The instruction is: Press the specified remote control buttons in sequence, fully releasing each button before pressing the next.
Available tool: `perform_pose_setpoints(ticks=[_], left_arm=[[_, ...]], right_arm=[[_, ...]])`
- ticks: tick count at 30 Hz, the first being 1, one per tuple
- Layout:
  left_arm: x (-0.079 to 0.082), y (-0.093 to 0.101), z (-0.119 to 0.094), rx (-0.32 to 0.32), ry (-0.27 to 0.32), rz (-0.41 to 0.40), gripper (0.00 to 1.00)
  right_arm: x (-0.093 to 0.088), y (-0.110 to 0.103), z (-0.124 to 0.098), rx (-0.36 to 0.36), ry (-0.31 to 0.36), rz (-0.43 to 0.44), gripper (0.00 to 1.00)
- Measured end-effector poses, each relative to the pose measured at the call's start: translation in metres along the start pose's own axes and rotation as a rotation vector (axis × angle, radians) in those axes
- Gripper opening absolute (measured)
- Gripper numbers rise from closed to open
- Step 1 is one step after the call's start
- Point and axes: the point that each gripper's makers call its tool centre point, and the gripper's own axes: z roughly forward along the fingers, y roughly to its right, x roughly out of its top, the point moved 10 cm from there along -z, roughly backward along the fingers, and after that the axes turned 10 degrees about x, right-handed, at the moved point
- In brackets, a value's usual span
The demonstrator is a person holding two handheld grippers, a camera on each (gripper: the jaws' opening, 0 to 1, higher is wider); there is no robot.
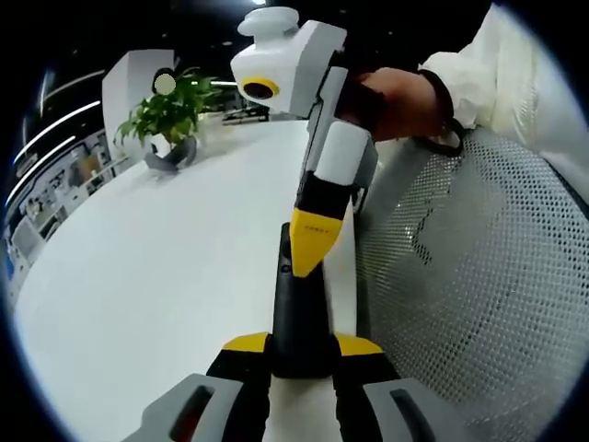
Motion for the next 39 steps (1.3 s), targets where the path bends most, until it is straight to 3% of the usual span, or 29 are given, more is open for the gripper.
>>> perform_pose_setpoints(ticks=[7,30,39], left_arm=[[0.0,0.0,0.001,0.001,0.001,-0.003,0.25],[0.0,-0.001,0.001,0.004,-0.003,-0.007,0.25],[0.0,0.0,0.001,0.006,-0.002,-0.017,0.25]], right_arm=[[-0.002,0.0,0.006,-0.034,-0.036,-0.038,0.0],[0.002,-0.003,0.006,-0.044,-0.023,-0.071,0.0],[0.002,-0.008,0.012,-0.002,-0.032,-0.107,0.0]])
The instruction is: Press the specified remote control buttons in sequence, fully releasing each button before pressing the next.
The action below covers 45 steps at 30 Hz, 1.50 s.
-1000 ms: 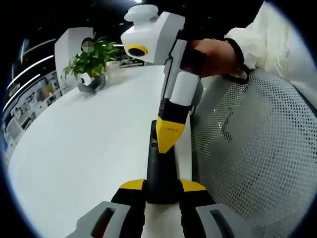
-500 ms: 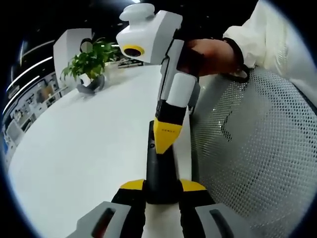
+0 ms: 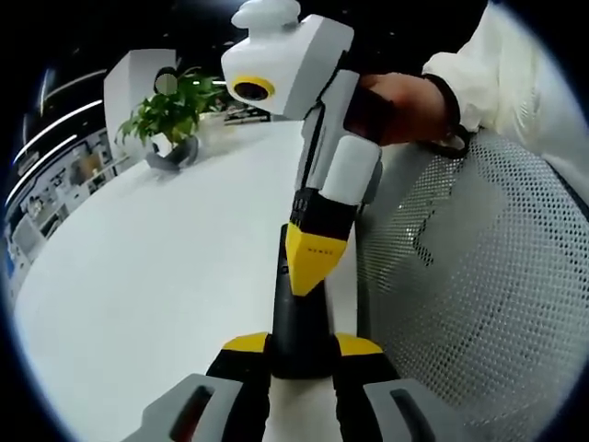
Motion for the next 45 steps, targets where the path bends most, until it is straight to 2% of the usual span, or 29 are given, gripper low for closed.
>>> perform_pose_setpoints(ticks=[3,13,25,31,33,36,39,40,41,42,45], left_arm=[[0.0,0.0,0.0,0.0,0.002,-0.002,0.25],[0.001,0.001,0.0,0.0,0.003,0.002,0.25],[0.003,0.002,0.001,-0.009,-0.006,0.022,0.24],[0.004,0.002,0.002,0.005,-0.011,0.004,0.25],[0.005,0.003,0.002,0.007,-0.016,0.002,0.25],[0.004,0.002,0.003,0.009,-0.018,-0.003,0.25],[0.004,0.002,0.002,0.011,-0.017,-0.004,0.25],[0.004,0.002,0.003,0.012,-0.017,-0.004,0.25],[0.004,0.001,0.003,0.013,-0.017,-0.005,0.25],[0.004,0.002,0.003,0.014,-0.018,-0.005,0.25],[0.004,0.002,0.003,0.017,-0.018,-0.007,0.25]], right_arm=[[-0.001,0.0,0.002,0.009,-0.018,0.012,0.0],[-0.001,-0.005,0.004,-0.05,-0.039,-0.093,0.0],[0.004,-0.002,0.003,-0.05,-0.051,-0.094,0.0],[0.002,0.001,0.0,-0.021,-0.02,-0.048,0.0],[0.004,0.001,-0.003,-0.04,0.011,-0.057,0.0],[0.004,-0.002,-0.011,-0.027,0.049,-0.044,0.0],[0.007,-0.003,-0.021,-0.027,0.143,-0.058,0.0],[0.009,-0.005,-0.027,-0.019,0.195,-0.069,0.0],[0.009,-0.006,-0.029,-0.017,0.21,-0.073,0.0],[0.011,-0.01,-0.038,-0.011,0.272,-0.102,0.0],[0.01,-0.014,-0.049,-0.061,0.318,-0.149,0.0]])
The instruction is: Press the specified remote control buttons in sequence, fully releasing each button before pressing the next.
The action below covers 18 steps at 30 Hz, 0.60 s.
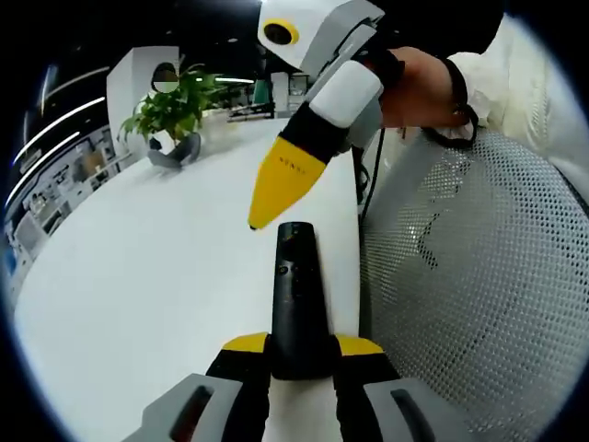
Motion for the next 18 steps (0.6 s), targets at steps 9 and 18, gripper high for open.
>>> perform_pose_setpoints(ticks=[9,18], left_arm=[[0.001,-0.001,0.001,-0.002,-0.011,0.0,0.25],[0.001,-0.012,0.003,-0.022,-0.016,0.016,0.25]], right_arm=[[0.0,-0.012,-0.039,-0.139,0.135,-0.159,0.07],[-0.006,0.001,-0.065,-0.234,0.267,-0.176,0.4]])
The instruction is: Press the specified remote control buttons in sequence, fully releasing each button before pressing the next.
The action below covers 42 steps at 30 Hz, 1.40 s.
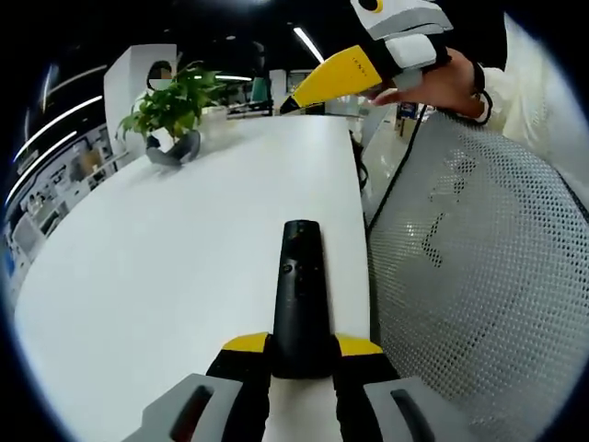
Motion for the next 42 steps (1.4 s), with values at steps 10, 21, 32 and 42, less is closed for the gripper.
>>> perform_pose_setpoints(ticks=[10,21,32,42], left_arm=[[0.002,-0.02,-0.001,-0.019,-0.029,0.027,0.25],[-0.001,-0.045,0.0,-0.03,-0.073,0.052,0.25],[0.006,-0.086,0.008,-0.027,-0.11,0.096,0.25],[0.012,-0.123,0.016,-0.035,-0.14,0.112,0.25]], right_arm=[[-0.008,0.013,-0.007,-0.171,0.111,-0.002,0.75],[-0.018,0.027,-0.004,-0.285,0.102,0.059,0.93],[-0.023,0.025,0.004,-0.287,-0.008,-0.005,0.9],[-0.026,0.027,0.005,-0.303,-0.048,-0.013,0.87]])
